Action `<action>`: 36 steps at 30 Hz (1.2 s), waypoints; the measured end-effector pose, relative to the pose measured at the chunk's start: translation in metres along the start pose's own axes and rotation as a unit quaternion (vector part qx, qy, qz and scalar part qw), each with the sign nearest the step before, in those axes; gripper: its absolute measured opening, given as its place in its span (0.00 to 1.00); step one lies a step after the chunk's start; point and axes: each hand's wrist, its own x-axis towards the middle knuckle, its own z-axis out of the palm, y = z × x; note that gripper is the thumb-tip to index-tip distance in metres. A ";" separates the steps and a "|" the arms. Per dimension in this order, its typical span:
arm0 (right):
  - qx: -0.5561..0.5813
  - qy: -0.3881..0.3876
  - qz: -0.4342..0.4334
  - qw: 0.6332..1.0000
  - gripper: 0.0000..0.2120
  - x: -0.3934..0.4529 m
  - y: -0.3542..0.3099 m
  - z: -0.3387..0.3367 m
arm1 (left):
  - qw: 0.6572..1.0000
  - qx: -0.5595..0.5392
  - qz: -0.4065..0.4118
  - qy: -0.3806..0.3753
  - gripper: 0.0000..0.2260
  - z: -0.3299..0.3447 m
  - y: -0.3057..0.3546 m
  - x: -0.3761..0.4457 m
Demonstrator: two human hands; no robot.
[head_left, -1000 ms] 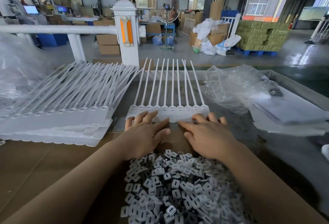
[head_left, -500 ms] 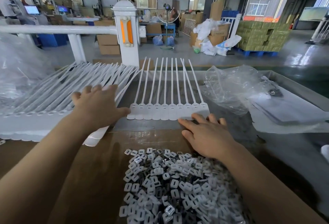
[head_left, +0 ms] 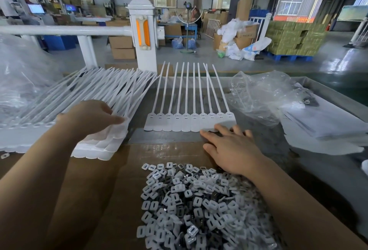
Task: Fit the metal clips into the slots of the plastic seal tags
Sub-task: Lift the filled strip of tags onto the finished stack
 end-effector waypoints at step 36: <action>0.568 0.033 -0.162 0.806 0.21 -0.021 -0.023 -0.044 | 0.872 -0.178 0.306 0.339 0.11 -0.001 0.100 -0.091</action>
